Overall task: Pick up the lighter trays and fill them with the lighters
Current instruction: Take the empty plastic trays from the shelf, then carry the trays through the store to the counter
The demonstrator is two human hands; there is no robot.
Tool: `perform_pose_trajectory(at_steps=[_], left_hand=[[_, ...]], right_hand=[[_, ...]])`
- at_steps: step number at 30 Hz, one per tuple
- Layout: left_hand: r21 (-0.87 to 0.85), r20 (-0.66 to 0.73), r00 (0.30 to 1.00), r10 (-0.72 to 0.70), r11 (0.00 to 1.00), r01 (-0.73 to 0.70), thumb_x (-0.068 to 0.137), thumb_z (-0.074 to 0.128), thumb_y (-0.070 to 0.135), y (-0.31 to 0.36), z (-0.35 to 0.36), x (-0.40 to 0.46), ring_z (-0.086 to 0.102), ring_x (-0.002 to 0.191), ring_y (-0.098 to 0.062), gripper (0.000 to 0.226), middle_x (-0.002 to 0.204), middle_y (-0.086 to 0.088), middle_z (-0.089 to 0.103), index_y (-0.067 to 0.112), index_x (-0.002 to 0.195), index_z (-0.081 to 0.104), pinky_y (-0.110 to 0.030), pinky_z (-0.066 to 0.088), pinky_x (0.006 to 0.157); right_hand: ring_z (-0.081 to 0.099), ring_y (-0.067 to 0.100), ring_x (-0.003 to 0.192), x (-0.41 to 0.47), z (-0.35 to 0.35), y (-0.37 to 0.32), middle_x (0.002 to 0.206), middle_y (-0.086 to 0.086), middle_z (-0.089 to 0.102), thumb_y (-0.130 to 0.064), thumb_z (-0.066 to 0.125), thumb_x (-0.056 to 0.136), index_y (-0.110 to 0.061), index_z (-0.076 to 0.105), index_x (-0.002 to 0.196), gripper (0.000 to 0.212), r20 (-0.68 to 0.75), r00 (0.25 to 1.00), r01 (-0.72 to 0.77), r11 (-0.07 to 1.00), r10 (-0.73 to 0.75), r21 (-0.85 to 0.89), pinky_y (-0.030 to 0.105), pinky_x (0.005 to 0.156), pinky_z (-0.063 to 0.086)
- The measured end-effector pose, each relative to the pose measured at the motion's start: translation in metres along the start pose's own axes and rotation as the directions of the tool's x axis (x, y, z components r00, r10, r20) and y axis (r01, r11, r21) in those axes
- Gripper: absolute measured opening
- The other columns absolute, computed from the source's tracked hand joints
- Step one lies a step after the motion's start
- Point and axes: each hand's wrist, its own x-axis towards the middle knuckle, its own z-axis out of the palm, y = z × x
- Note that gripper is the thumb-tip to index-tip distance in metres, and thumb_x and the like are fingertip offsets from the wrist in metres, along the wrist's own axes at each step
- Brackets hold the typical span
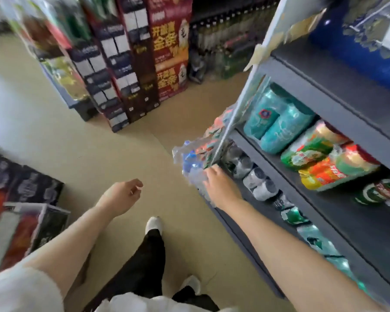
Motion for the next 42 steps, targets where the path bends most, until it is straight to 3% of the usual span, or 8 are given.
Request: perform_pose_trajectory(at_steps=[6,11,17,24,29,33,36,42], left_hand=[[-0.117,-0.211,0.954,-0.213,0.975,0.192,0.088,0.051,0.018,-0.109,-0.069,0.014,0.062,0.085,-0.028,0.022,0.095,-0.009,0.066,0.012,0.107,0.06,-0.031,0.047,0.074],[-0.193,-0.203,0.916,-0.347,0.931,0.31,0.089,0.048,0.019,-0.193,-0.132,0.035,0.062,0.086,-0.026,0.024,0.103,-0.008,0.065,0.014,0.111,0.058,-0.034,0.05,0.077],[-0.294,-0.288,0.873,-0.394,0.904,0.311,0.088,0.05,0.016,-0.247,-0.204,0.086,0.058,0.089,-0.019,0.025,0.107,-0.006,0.064,0.016,0.111,0.059,-0.028,0.045,0.08],[-0.383,-0.435,0.816,-0.382,0.898,0.217,0.088,0.05,0.016,-0.287,-0.297,0.182,0.057,0.085,-0.019,0.023,0.096,0.0,0.059,0.016,0.109,0.059,-0.031,0.046,0.082],[-0.446,-0.388,0.772,-0.504,0.836,0.321,0.089,0.049,0.018,-0.341,-0.354,0.26,0.057,0.085,-0.017,0.024,0.097,0.002,0.059,0.017,0.111,0.058,-0.03,0.048,0.08],[-0.514,-0.33,0.694,-0.64,0.738,0.436,0.088,0.051,0.019,-0.39,-0.4,0.301,0.059,0.083,-0.017,0.023,0.098,-0.002,0.063,0.016,0.109,0.059,-0.029,0.049,0.078],[-0.535,-0.283,0.627,-0.726,0.662,0.524,0.089,0.05,0.019,-0.432,-0.43,0.318,0.059,0.082,-0.019,0.024,0.099,-0.005,0.063,0.014,0.111,0.058,-0.027,0.047,0.072],[-0.561,-0.313,0.503,-0.806,0.584,0.586,0.089,0.05,0.02,-0.535,-0.495,0.345,0.057,0.08,-0.019,0.024,0.101,-0.006,0.064,0.015,0.111,0.058,-0.027,0.044,0.07]], right_hand=[[0.053,0.037,0.109,0.116,-0.007,-0.141,0.121,0.017,0.053,-0.017,0.041,0.094,-0.005,0.042,0.118,0.026,0.105,0.941,0.326,0.945,-0.322,-0.027,0.045,0.085,0.045],[0.056,0.034,0.103,0.199,-0.003,-0.237,0.121,0.009,0.054,-0.018,0.043,0.092,-0.011,0.043,0.116,0.025,0.162,0.88,0.46,0.886,-0.446,-0.06,0.041,0.079,0.047],[0.057,0.032,0.095,0.299,-0.004,-0.297,0.116,0.007,0.057,-0.017,0.045,0.089,-0.014,0.043,0.111,0.022,0.225,0.875,0.467,0.87,-0.428,-0.158,0.03,0.064,0.032],[0.06,0.024,0.083,0.458,-0.012,-0.361,0.105,0.003,0.06,-0.02,0.046,0.09,-0.019,0.041,0.102,0.014,0.289,0.848,0.509,0.837,-0.445,-0.203,0.037,0.066,0.051],[0.06,0.03,0.084,0.58,-0.03,-0.431,0.102,0.009,0.061,-0.015,0.042,0.09,-0.018,0.039,0.096,0.007,0.349,0.79,0.595,0.769,-0.505,-0.233,0.033,0.059,0.039],[0.062,0.029,0.091,0.659,-0.05,-0.515,0.101,0.011,0.064,-0.017,0.046,0.091,-0.014,0.043,0.102,0.012,0.371,0.702,0.701,0.682,-0.609,-0.208,0.036,0.063,0.044],[0.06,0.031,0.087,0.706,-0.052,-0.588,0.098,0.014,0.062,-0.014,0.046,0.088,-0.011,0.045,0.104,0.016,0.373,0.62,0.769,0.63,-0.691,-0.111,0.031,0.06,0.038],[0.058,0.03,0.088,0.779,-0.035,-0.737,0.101,0.01,0.061,-0.016,0.047,0.09,-0.01,0.046,0.108,0.019,0.346,0.466,0.865,0.501,-0.814,0.015,0.03,0.065,0.038]])
